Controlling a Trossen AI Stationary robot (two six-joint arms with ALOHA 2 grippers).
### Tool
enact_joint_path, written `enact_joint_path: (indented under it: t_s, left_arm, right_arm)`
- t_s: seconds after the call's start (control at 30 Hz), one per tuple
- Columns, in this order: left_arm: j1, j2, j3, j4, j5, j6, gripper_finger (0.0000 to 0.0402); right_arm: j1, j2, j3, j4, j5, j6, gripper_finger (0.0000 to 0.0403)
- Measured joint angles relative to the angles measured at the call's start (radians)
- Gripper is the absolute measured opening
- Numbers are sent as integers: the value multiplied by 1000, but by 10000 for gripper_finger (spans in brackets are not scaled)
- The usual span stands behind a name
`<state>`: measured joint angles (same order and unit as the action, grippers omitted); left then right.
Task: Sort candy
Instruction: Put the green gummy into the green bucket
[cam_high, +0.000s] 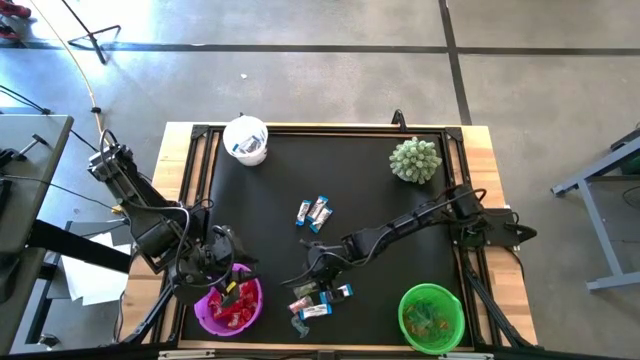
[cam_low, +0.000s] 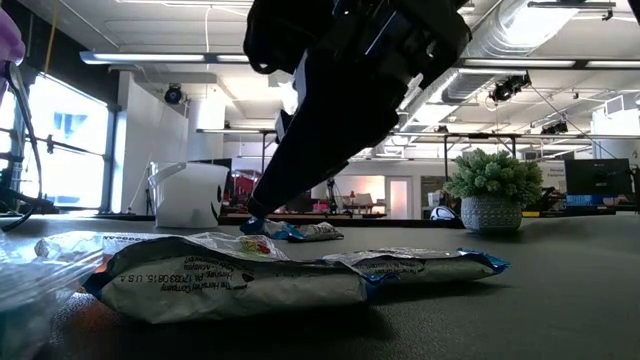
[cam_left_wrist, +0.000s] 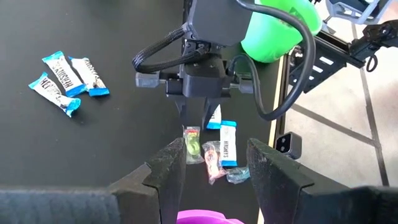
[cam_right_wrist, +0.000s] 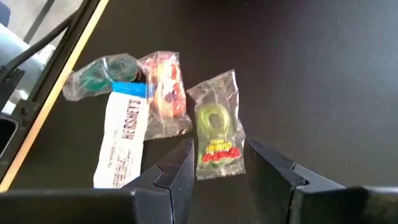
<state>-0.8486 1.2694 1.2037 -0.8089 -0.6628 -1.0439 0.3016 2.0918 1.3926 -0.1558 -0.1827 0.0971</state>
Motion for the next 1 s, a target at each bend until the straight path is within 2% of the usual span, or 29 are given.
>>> enact_joint_path:
  t_s: [0.53, 0.63, 0.87, 1.0]
  left_arm:
    - [0, 0, 0, 8, -3, -2, 158]
    - [0, 0, 0, 8, -3, -2, 158]
    - [0, 0, 0, 8, -3, -3, 158]
    - [0, 0, 0, 9, -3, -3, 158]
  right_arm:
    - [0, 102, 3, 116, 10, 62, 130]
    - [-1, 103, 4, 126, 14, 66, 109]
    - [0, 108, 67, 88, -21, 136, 15]
    - [1, 108, 139, -24, -45, 138, 15]
